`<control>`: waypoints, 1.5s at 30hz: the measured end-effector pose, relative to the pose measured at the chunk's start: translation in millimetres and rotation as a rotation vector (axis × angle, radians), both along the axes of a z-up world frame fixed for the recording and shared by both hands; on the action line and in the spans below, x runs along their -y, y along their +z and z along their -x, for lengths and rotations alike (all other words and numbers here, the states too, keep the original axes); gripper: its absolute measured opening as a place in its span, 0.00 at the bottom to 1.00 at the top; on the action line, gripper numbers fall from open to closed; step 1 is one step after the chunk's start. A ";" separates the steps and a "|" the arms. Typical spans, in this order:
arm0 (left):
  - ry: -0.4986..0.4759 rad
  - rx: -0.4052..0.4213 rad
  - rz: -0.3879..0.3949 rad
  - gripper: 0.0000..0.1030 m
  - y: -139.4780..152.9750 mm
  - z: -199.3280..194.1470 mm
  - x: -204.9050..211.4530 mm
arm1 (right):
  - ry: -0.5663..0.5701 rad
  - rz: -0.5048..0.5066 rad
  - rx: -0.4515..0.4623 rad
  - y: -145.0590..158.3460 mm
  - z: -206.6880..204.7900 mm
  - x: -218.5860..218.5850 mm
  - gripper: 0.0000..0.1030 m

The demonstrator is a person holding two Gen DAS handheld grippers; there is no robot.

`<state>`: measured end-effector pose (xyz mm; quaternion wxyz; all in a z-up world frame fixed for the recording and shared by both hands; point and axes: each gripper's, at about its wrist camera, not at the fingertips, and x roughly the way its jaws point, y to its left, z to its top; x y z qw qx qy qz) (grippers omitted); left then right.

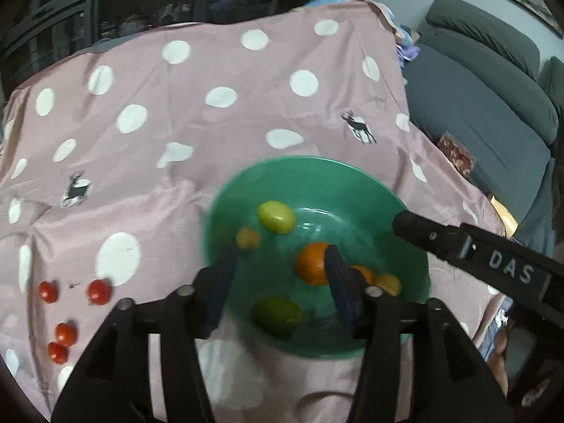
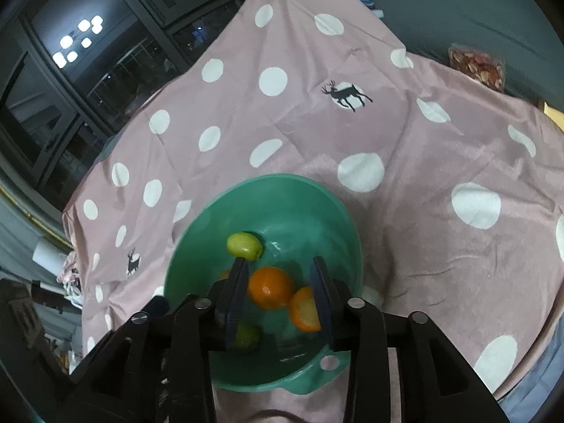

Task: Organize fruits

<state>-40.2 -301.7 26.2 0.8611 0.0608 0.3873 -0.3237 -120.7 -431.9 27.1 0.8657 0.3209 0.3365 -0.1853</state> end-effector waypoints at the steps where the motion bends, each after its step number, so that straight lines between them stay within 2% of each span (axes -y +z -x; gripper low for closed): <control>1: 0.017 0.004 0.005 0.59 3.3 -0.4 -9.7 | 0.004 0.006 0.007 2.0 -0.7 -2.4 0.37; 5: 0.120 0.013 0.006 0.62 13.5 -8.6 -63.4 | 0.043 0.025 0.030 8.7 -6.5 -14.7 0.37; 12: 0.308 0.030 -0.080 0.62 16.4 -21.5 -162.6 | 0.162 0.109 0.027 18.1 -30.9 -59.7 0.37; 14: 0.368 0.009 -0.075 0.62 12.2 -25.7 -189.5 | 0.194 0.133 0.020 19.5 -38.2 -73.7 0.37; 18: 0.428 -0.048 -0.034 0.60 -5.0 -30.5 -225.7 | 0.274 0.176 0.022 20.2 -55.0 -107.5 0.37; 23: 0.459 -0.074 -0.041 0.60 -18.9 -38.1 -234.3 | 0.413 0.181 0.025 9.9 -78.9 -154.0 0.37; 26: 0.429 -0.107 -0.036 0.59 -29.0 -41.7 -236.3 | 0.505 0.130 0.021 -3.0 -90.9 -175.3 0.37; 29: 0.408 -0.112 -0.083 0.54 -41.5 -44.4 -231.9 | 0.566 0.075 -0.022 -21.8 -109.3 -194.9 0.37; 33: 0.389 -0.149 -0.113 0.48 -57.9 -46.6 -229.7 | 0.597 0.061 -0.092 -42.7 -130.6 -211.7 0.37; 39: 0.382 -0.188 -0.137 0.46 -71.6 -50.3 -231.2 | 0.593 0.099 -0.173 -66.8 -152.4 -224.0 0.37; 45: 0.362 -0.196 -0.143 0.44 -77.6 -51.0 -229.1 | 0.576 0.135 -0.190 -76.1 -162.1 -226.0 0.37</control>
